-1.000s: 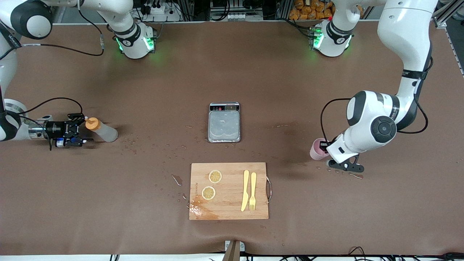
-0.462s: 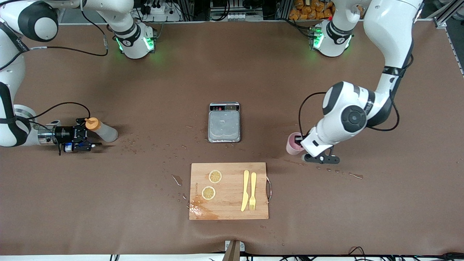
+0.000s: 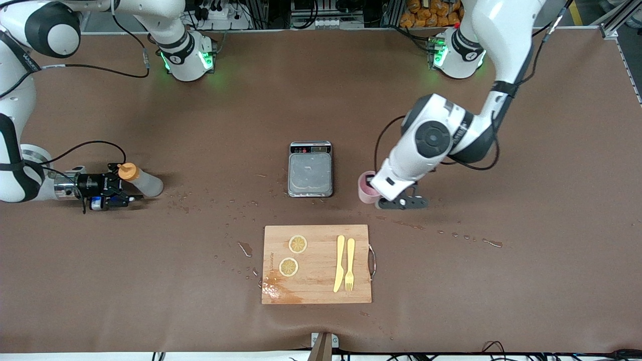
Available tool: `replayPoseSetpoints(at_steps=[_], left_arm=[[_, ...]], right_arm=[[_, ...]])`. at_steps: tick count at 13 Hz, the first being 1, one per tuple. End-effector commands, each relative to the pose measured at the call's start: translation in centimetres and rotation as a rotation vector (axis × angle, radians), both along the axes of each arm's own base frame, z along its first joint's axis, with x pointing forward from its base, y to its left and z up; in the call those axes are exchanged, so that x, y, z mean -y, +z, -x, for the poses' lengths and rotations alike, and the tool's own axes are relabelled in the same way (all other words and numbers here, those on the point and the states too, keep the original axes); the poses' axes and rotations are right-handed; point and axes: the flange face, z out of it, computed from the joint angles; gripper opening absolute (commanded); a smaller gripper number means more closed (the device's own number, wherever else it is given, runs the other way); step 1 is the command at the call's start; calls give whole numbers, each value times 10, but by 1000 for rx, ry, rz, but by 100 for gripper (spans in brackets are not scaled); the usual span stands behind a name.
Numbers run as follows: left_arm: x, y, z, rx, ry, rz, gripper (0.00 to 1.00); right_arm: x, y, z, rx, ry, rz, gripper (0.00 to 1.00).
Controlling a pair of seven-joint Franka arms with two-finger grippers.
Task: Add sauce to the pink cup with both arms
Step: 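Carry the pink cup onto the scale with the left gripper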
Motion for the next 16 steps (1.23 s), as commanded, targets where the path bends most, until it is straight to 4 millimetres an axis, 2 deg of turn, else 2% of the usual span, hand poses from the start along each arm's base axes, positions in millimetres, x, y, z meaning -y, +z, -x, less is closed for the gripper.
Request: replayPoseSetpoints(at_steps=[1,3,5,8,10,12,16], left_arm=[[41,-11,5,-30,87,-1,0],[65,-27,11,-58,162,-7,0],[91,-35,20,-69,197,-4,0],[127,-39,50,-78,191,-10,0],[136,-45,58,-85,188,-17,0],[141,-46,62,-80,185,-11,0],[156,-57,60,-66,180,9,0]], right_arm=[[-3,0,1,15,-10,-19,46],[-1,2,0,16,-11,-18,43],[-1,2,0,12,-13,-18,39],[-1,7,-2,9,-9,-25,39],[0,16,-9,-1,-6,-16,40],[0,26,-18,-29,-2,6,45],[-15,70,-40,-53,33,90,45]])
